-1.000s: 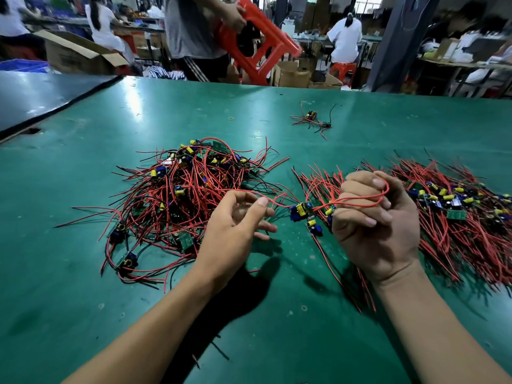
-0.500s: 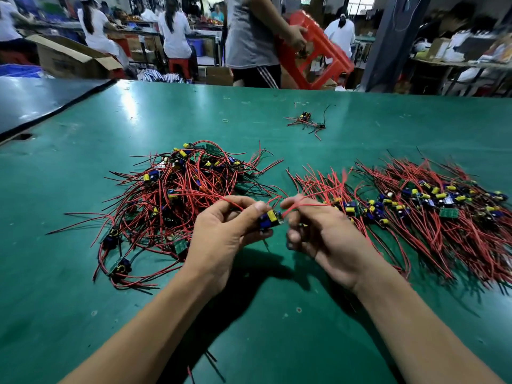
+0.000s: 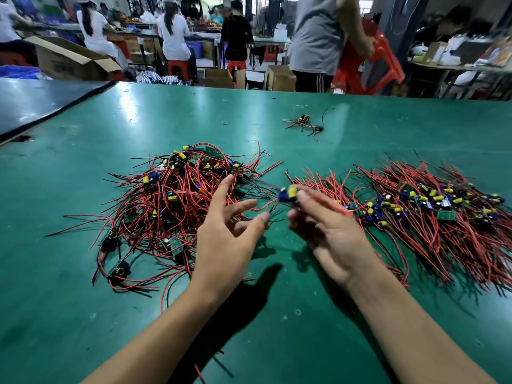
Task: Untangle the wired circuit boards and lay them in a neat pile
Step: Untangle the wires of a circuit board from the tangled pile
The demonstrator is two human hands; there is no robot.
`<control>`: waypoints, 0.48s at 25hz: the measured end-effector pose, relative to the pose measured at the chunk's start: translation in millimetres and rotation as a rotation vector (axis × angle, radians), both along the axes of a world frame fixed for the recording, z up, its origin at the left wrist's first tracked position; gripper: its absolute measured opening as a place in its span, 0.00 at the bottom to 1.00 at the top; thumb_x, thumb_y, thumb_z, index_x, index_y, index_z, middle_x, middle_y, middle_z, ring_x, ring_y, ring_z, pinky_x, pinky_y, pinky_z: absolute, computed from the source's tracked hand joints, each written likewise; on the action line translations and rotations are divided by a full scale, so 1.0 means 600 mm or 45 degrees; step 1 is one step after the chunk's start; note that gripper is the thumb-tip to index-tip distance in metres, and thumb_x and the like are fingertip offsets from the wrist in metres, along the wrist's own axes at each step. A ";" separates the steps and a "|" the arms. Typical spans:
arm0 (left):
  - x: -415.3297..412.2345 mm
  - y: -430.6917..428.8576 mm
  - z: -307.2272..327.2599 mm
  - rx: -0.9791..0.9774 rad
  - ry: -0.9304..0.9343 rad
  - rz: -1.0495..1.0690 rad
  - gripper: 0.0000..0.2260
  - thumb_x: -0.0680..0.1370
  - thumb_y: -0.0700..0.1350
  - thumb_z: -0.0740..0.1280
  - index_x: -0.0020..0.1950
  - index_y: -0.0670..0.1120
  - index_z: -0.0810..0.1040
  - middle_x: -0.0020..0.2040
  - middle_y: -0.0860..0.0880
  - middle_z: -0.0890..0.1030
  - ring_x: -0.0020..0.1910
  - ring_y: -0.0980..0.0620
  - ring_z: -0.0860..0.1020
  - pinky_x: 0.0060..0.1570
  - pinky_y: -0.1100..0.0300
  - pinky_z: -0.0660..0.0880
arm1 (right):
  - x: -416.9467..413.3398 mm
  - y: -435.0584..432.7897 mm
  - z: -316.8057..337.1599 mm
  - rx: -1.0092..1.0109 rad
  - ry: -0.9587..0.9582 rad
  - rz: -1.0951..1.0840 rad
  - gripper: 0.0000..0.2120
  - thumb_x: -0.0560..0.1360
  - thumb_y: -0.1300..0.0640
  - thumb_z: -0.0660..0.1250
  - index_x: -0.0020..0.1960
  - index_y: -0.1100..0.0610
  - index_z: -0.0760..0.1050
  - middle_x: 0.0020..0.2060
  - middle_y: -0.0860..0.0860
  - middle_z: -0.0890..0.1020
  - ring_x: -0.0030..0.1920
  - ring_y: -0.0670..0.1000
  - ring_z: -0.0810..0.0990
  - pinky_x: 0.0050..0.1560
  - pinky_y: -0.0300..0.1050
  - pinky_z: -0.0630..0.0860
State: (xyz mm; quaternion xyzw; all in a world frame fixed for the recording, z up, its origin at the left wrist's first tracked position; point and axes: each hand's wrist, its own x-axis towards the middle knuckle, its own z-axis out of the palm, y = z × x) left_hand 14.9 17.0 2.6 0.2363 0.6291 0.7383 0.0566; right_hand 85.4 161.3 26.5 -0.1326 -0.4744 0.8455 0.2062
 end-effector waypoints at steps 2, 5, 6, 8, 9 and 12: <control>0.008 0.000 -0.002 -0.121 0.163 0.027 0.26 0.74 0.37 0.74 0.66 0.56 0.69 0.49 0.50 0.82 0.39 0.46 0.85 0.37 0.55 0.82 | 0.005 0.023 0.011 -0.352 0.099 -0.053 0.09 0.70 0.56 0.70 0.48 0.59 0.83 0.38 0.52 0.85 0.33 0.45 0.81 0.34 0.38 0.80; 0.012 -0.002 -0.002 -0.200 0.309 0.093 0.19 0.74 0.36 0.73 0.57 0.49 0.69 0.43 0.50 0.81 0.34 0.50 0.84 0.37 0.54 0.82 | 0.014 0.045 0.020 -0.659 0.217 -0.024 0.08 0.74 0.54 0.67 0.46 0.59 0.81 0.37 0.50 0.79 0.33 0.44 0.77 0.34 0.37 0.78; 0.011 -0.002 -0.002 -0.190 0.300 0.080 0.16 0.74 0.36 0.73 0.54 0.47 0.69 0.42 0.49 0.81 0.34 0.50 0.84 0.37 0.53 0.82 | 0.015 0.049 0.019 -0.690 0.233 0.007 0.08 0.75 0.54 0.66 0.46 0.58 0.79 0.37 0.49 0.77 0.32 0.44 0.75 0.33 0.36 0.75; 0.011 -0.002 0.002 -0.205 0.282 0.041 0.08 0.76 0.37 0.71 0.49 0.43 0.72 0.39 0.46 0.81 0.32 0.51 0.83 0.36 0.54 0.81 | 0.017 0.046 0.017 -0.570 0.164 0.131 0.08 0.75 0.54 0.66 0.44 0.58 0.80 0.35 0.49 0.73 0.29 0.44 0.68 0.29 0.34 0.69; 0.012 -0.002 0.005 -0.207 0.258 0.024 0.04 0.77 0.38 0.69 0.48 0.41 0.74 0.37 0.45 0.82 0.32 0.51 0.83 0.34 0.56 0.80 | 0.018 0.041 0.016 -0.386 0.069 0.194 0.08 0.73 0.54 0.66 0.42 0.57 0.81 0.34 0.49 0.72 0.28 0.44 0.66 0.28 0.35 0.66; 0.013 0.001 0.013 -0.069 -0.028 -0.132 0.08 0.81 0.41 0.63 0.45 0.38 0.77 0.36 0.41 0.83 0.32 0.45 0.83 0.34 0.57 0.81 | 0.018 0.017 0.005 0.274 -0.226 0.366 0.07 0.72 0.50 0.70 0.41 0.53 0.84 0.33 0.48 0.78 0.28 0.43 0.70 0.29 0.36 0.65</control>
